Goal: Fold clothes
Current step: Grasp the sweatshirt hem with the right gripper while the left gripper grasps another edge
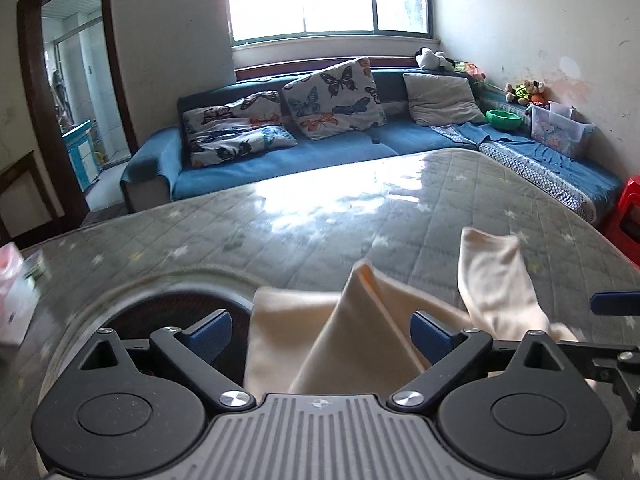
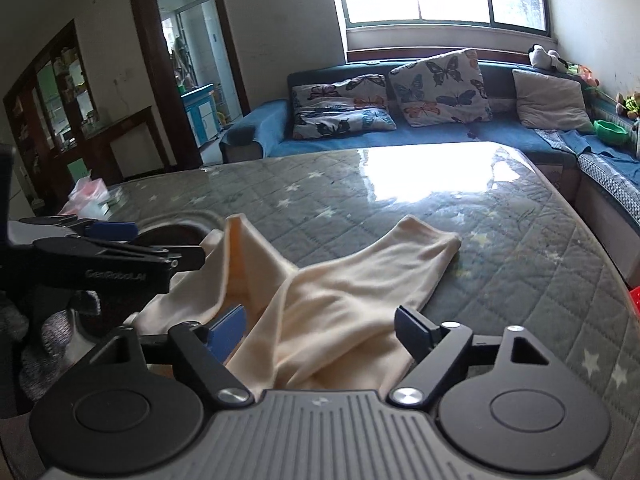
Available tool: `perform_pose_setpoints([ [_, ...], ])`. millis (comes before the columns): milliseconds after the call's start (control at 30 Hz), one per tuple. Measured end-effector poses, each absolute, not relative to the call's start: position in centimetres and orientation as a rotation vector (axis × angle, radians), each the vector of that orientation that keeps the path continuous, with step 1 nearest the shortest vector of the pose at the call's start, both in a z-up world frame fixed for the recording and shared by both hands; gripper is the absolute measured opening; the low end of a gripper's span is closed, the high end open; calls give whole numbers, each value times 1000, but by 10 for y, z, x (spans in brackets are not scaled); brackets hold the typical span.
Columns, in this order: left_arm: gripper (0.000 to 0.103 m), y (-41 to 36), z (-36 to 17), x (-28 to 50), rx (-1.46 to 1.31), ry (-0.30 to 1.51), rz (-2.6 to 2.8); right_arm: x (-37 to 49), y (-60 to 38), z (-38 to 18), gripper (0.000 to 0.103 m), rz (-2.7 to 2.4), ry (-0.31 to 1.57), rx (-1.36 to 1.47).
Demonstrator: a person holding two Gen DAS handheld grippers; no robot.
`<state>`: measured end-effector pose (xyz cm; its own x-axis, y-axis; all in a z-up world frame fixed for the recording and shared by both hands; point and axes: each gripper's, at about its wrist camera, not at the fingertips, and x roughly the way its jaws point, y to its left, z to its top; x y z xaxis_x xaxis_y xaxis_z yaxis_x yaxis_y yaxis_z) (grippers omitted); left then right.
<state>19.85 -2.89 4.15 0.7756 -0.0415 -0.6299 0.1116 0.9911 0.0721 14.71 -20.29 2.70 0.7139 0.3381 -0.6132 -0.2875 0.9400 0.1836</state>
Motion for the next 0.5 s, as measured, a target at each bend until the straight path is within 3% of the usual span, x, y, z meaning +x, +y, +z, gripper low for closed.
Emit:
perform_pose_setpoints([
  [200, 91, -35, 29, 241, 120, 726, -112, 188, -214, 29, 76, 327, 706, 99],
  [300, 73, -35, 19, 253, 104, 768, -136, 213, -218, 25, 73, 302, 726, 99],
  [367, 46, -33, 13, 257, 80, 790, -165, 228, -219, 21, 70, 292, 742, 101],
  [467, 21, -32, 10, 256, 53, 797, -208, 252, -215, 11, 67, 276, 773, 91],
  [500, 17, -31, 10, 255, 47, 795, -219, 259, -213, 8, 67, 275, 784, 81],
])
